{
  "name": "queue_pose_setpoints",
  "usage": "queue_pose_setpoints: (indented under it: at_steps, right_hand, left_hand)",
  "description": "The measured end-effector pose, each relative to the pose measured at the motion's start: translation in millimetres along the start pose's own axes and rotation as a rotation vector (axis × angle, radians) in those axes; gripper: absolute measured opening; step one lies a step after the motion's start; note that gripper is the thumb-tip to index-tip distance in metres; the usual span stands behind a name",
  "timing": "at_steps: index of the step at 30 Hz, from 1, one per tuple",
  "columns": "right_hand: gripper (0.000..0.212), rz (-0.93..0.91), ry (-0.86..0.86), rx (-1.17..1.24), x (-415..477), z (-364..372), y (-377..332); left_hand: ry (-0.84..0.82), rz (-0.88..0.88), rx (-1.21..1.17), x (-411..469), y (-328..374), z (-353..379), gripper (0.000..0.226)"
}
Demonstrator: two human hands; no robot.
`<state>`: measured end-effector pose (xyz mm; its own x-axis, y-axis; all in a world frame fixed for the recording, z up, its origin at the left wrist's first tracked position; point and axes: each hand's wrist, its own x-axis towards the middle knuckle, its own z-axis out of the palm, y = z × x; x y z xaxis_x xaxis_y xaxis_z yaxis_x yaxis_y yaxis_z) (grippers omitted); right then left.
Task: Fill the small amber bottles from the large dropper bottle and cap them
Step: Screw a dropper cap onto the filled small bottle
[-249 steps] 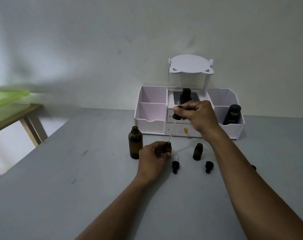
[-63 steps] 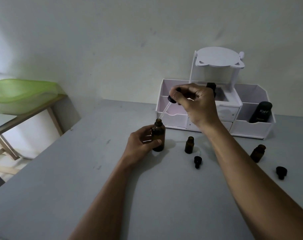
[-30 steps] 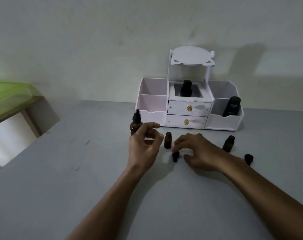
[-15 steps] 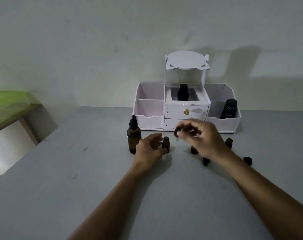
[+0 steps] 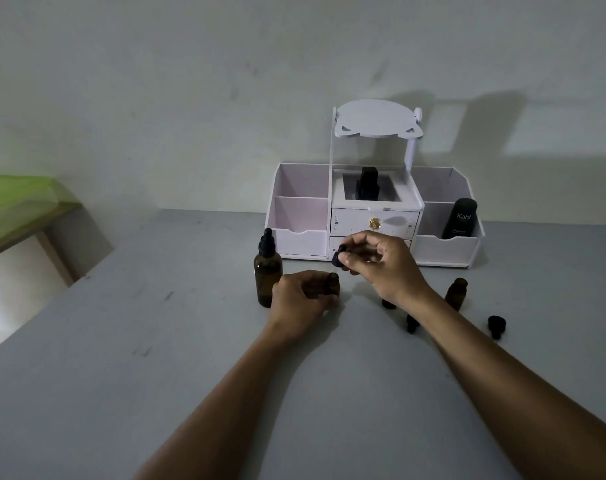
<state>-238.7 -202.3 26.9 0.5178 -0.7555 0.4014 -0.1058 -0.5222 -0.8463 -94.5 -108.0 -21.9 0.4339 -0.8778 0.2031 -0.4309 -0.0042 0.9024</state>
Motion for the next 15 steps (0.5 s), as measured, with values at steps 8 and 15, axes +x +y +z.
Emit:
queue_pose_setpoints:
  at_steps: [8, 15]
  right_hand:
    - [0.016, -0.062, -0.009, -0.235, -5.0, 12.2, 12.0]
    - [0.027, -0.054, -0.004, -0.214, -7.5, 17.4, 1.0]
  left_hand:
    - [0.004, 0.044, 0.020, 0.5, -2.9, 0.0, 0.035]
    - [0.002, 0.049, 0.028, 0.0, -2.6, 0.8, 0.037]
